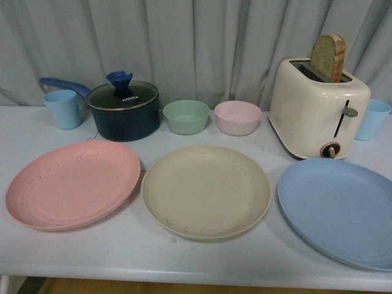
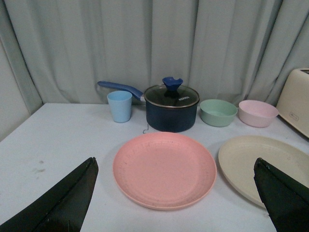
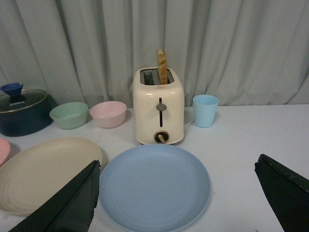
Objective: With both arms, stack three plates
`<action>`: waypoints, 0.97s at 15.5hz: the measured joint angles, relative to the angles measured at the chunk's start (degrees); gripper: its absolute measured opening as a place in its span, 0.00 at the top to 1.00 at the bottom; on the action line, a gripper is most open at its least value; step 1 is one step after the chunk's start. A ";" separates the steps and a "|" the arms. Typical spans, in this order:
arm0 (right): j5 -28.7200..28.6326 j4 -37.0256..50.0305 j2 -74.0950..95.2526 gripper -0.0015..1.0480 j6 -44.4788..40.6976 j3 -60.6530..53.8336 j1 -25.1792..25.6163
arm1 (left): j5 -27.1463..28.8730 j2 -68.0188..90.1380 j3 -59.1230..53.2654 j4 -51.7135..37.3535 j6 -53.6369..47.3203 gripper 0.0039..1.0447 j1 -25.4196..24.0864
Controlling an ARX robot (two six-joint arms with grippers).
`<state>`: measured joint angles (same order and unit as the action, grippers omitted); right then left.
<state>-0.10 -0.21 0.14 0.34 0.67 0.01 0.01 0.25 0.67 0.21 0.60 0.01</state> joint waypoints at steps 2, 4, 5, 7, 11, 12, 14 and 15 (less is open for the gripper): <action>0.00 0.00 0.00 0.06 0.00 0.00 0.00 | 0.00 0.00 0.00 0.00 0.00 0.06 0.00; 0.00 0.00 0.00 0.06 0.00 0.00 0.00 | -0.02 -0.02 0.00 0.00 0.00 0.06 0.00; 0.00 0.02 0.00 0.06 0.00 0.00 0.00 | 0.00 0.00 0.00 0.00 0.00 0.06 0.00; 0.00 0.00 0.00 0.06 0.00 0.00 0.00 | 0.00 0.00 0.00 0.00 0.00 0.06 0.00; 0.00 0.00 0.00 0.06 0.00 0.00 0.00 | 0.00 -0.02 0.00 0.00 0.00 0.06 0.00; 0.00 0.00 0.00 0.06 0.00 0.00 0.00 | 0.00 0.00 0.00 0.00 0.00 0.06 0.00; 0.00 0.00 0.00 0.06 0.00 0.00 0.00 | 0.00 -0.02 0.00 0.00 0.00 0.06 0.00; -0.02 0.00 0.00 0.06 0.00 0.00 0.00 | 0.00 -0.02 0.00 0.00 0.00 0.06 0.00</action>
<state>-0.12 -0.21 0.14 0.34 0.67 0.01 0.01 0.23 0.67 0.21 0.60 0.01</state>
